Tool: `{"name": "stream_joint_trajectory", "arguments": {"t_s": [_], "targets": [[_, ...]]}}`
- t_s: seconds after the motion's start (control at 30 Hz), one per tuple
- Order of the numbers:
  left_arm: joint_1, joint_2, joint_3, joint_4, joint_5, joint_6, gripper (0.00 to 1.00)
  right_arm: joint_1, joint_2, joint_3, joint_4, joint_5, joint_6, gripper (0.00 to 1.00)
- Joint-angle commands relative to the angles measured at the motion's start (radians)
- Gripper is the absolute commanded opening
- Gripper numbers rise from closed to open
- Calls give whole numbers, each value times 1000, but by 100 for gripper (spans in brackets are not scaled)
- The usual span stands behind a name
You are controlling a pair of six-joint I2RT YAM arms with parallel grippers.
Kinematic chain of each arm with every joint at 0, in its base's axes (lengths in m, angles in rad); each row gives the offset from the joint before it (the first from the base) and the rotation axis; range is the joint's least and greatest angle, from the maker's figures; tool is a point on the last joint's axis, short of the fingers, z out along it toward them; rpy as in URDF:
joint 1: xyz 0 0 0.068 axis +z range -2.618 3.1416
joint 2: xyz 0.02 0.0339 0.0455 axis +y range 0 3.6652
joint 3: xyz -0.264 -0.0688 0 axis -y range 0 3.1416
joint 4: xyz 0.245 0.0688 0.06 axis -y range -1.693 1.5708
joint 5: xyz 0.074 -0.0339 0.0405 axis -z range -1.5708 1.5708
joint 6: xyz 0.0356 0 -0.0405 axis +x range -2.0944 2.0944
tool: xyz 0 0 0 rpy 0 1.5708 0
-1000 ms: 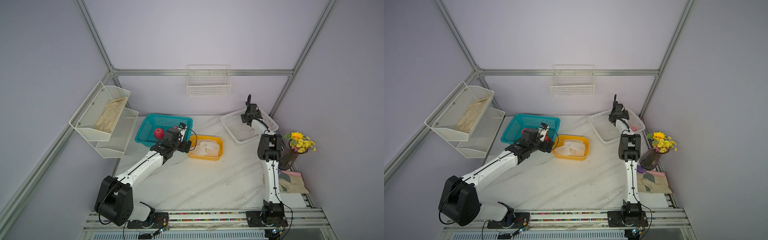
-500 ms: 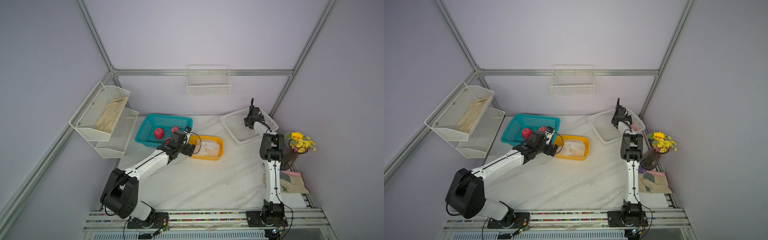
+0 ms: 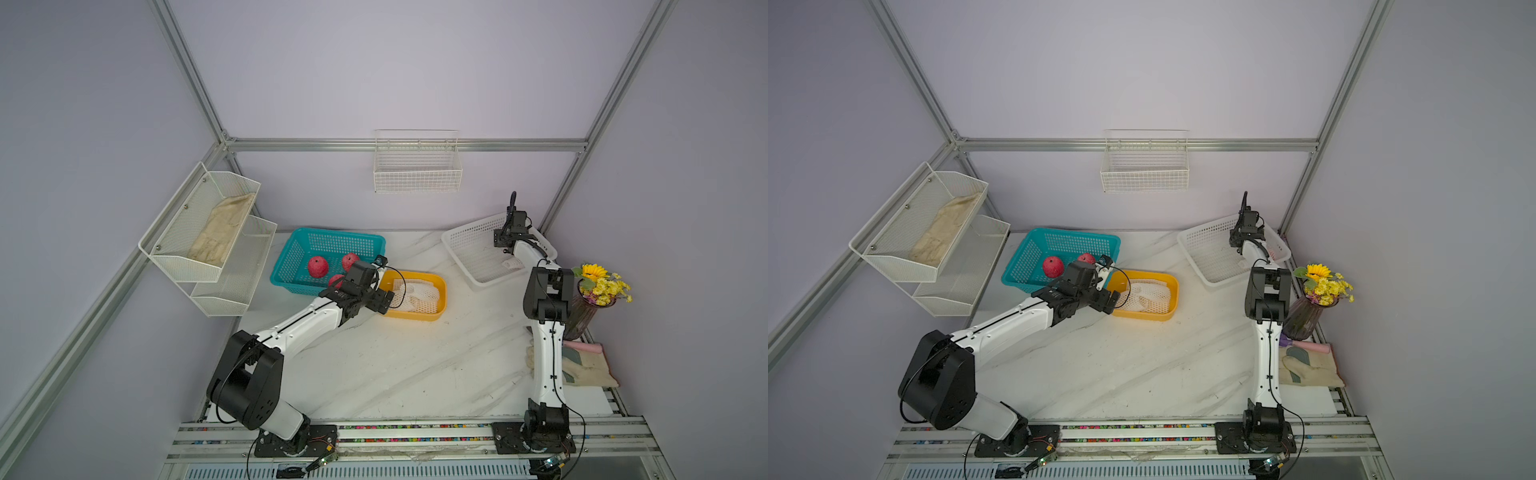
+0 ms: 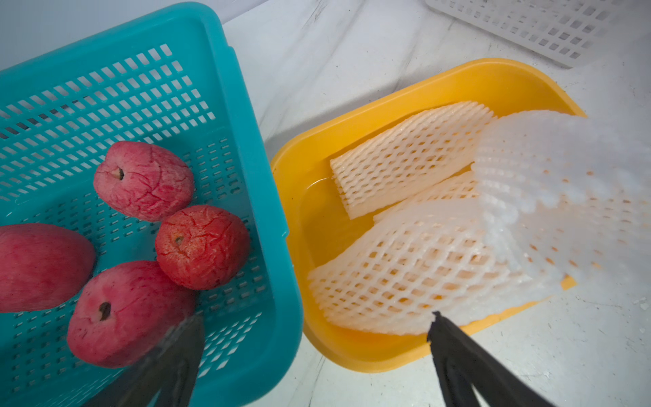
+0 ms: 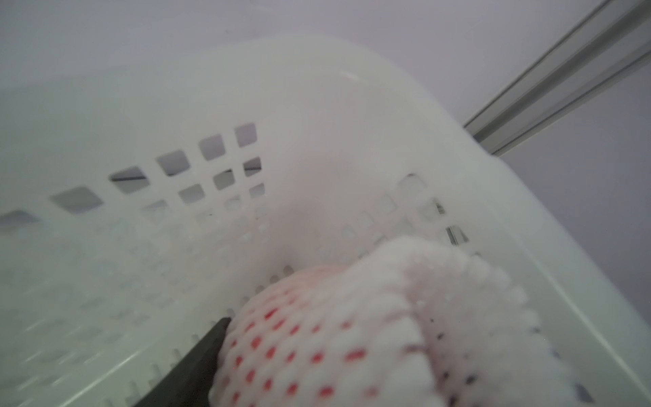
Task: Remove foam nets from apples
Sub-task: Pick up the apple from the basket.
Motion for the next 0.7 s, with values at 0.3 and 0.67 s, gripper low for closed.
{"name": "stream_joint_trajectory", "arguments": {"t_s": [0.3, 0.67], "targets": [[-2, -76, 9, 39, -7, 10, 100, 20, -234, -301, 241, -192, 69, 63], [-2, -215, -79, 66, -7, 20, 100, 108, -505, -683, 518, -200, 50, 63]]}}
